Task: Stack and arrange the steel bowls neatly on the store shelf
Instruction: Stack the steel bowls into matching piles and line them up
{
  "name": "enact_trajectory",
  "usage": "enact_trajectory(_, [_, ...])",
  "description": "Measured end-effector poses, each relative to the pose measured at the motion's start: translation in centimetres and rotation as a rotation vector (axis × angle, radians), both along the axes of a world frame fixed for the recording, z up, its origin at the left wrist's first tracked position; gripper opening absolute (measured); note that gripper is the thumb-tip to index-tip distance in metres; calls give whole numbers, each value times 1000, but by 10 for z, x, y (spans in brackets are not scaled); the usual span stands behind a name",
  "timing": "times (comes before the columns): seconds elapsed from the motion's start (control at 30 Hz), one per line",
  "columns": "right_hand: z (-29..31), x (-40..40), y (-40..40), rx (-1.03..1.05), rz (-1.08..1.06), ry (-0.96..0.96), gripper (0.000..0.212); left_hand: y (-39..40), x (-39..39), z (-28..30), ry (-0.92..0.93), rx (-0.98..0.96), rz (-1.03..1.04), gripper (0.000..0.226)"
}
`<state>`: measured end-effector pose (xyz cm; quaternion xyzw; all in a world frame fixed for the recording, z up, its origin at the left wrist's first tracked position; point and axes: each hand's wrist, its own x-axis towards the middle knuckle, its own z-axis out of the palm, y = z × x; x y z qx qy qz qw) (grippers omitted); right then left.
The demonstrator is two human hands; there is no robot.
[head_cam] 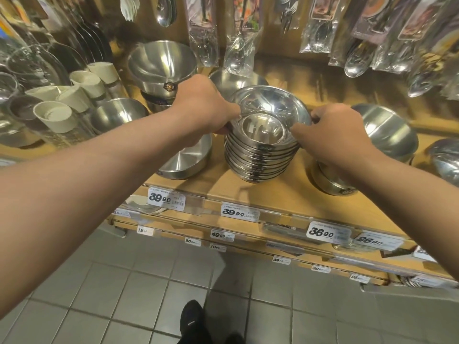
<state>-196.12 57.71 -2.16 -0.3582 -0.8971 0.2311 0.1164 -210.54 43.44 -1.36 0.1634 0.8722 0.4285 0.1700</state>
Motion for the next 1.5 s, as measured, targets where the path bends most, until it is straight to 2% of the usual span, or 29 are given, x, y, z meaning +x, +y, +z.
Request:
enact_trajectory(0.27, [-5, -1, 1, 49, -3, -31, 33, 0, -3, 1, 42, -23, -36, 19])
enact_trajectory(0.47, [-1, -4, 8, 125, 42, 27, 11, 4, -4, 6, 98, -35, -58, 14])
enact_trajectory(0.63, [6, -2, 8, 81, 37, 38, 9, 2, -2, 7, 25, -22, -57, 22])
enact_trajectory(0.73, [10, 1, 5, 20, 22, 49, 9, 1, 1, 9, -17, -11, -64, 30])
enact_trajectory(0.83, [18, 3, 5, -38, 24, 47, 6, -7, 0, 14, -53, -5, -69, 27])
enact_trajectory(0.9, [27, -1, 10, -54, -11, 31, 29, -19, -5, 19, -50, -6, -43, 28])
enact_trajectory(0.93, [32, -7, 16, -59, -28, 13, 34, -26, -10, 22, -44, -10, -28, 29])
enact_trajectory(1.07, [55, -47, 38, -195, -61, -45, 27, -55, -39, 29, -45, 8, 26, 16])
enact_trajectory(1.13, [55, -75, 47, -246, -35, -152, 33, -67, -55, 24, -44, 29, 70, 18])
enact_trajectory(1.27, [25, -126, 68, -544, 48, -150, 19, -82, -85, 4, -75, 44, 120, 24])
enact_trajectory(1.4, [-8, -156, 82, -560, 56, -277, 22, -83, -111, -13, -105, 14, 133, 30])
enact_trajectory(1.5, [-25, -167, 89, -545, 7, -344, 16, -75, -127, -17, -85, -18, 128, 23])
